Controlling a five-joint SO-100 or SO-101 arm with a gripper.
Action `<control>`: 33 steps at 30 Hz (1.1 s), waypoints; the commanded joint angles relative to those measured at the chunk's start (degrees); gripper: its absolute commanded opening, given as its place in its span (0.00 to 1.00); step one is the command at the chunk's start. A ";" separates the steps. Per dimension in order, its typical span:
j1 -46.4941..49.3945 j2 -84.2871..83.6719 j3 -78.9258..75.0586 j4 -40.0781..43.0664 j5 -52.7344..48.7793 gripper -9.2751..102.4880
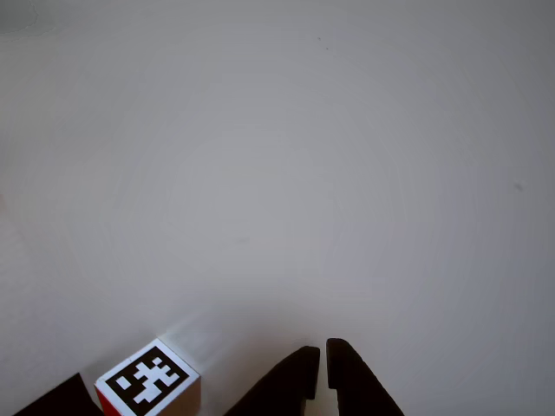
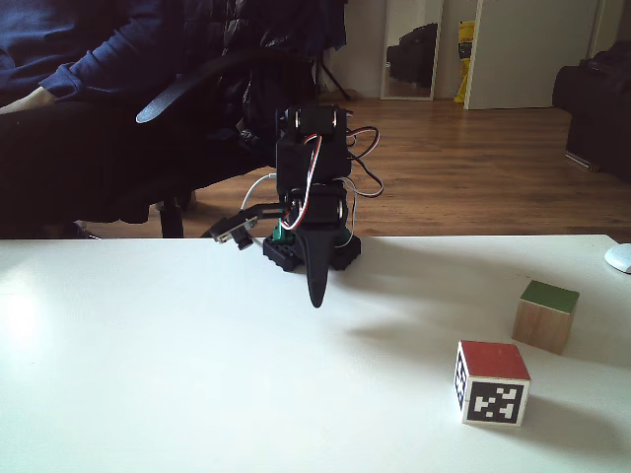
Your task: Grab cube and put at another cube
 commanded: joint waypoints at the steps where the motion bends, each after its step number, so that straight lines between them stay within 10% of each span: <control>1: -1.49 0.18 -2.64 0.26 -0.70 0.08; 24: -1.93 0.18 -2.64 0.18 -1.41 0.08; 33: -6.59 0.18 -8.26 -4.92 -15.91 0.08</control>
